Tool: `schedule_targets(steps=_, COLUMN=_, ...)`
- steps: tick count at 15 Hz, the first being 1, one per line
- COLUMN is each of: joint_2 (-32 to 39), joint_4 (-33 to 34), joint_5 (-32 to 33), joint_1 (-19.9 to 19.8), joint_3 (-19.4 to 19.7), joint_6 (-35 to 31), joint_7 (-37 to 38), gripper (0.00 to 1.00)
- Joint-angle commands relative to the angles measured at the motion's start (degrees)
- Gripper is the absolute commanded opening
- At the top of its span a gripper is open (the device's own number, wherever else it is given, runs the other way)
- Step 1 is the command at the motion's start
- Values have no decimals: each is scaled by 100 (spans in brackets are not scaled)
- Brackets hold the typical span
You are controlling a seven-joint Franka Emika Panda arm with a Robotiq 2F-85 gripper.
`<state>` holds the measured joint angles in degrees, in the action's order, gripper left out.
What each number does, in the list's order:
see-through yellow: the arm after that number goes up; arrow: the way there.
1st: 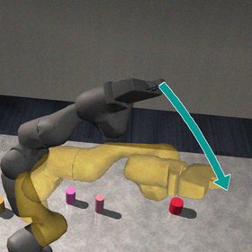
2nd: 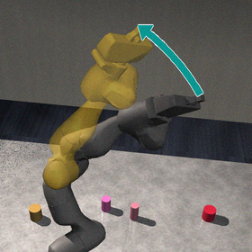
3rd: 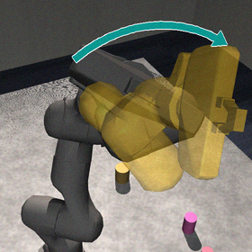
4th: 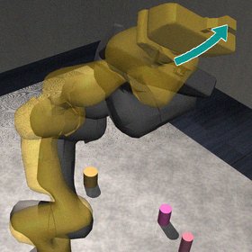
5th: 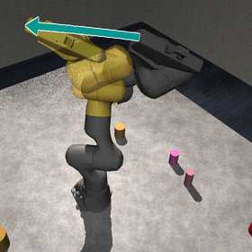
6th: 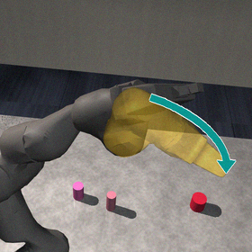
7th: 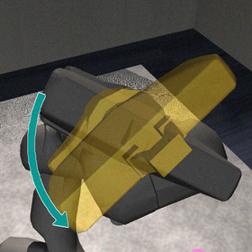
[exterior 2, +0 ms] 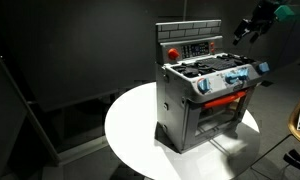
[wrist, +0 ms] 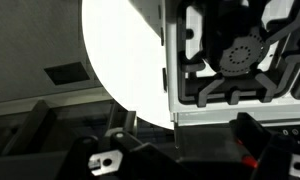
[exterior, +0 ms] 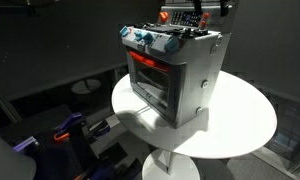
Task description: Press the top button on the right side of the stove.
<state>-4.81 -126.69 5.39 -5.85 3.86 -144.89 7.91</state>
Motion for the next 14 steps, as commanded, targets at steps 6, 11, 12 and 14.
schedule_targets(steps=6, joint_2=857, joint_4=634, joint_5=114, joint_1=215, joint_3=-53, joint_6=-737, joint_7=576, gripper=100)
schedule_targets(steps=11, joint_2=1076, joint_4=861, joint_5=269, joint_1=320, joint_3=5, joint_6=-943, joint_7=814, gripper=100)
schedule_targets(steps=12, joint_2=1108, joint_4=908, joint_5=305, joint_1=333, joint_3=16, joint_6=-955, joint_7=869, gripper=100)
schedule_targets(steps=14, joint_2=1168, joint_4=999, joint_5=380, joint_1=350, joint_3=43, joint_6=-954, joint_7=981, gripper=100)
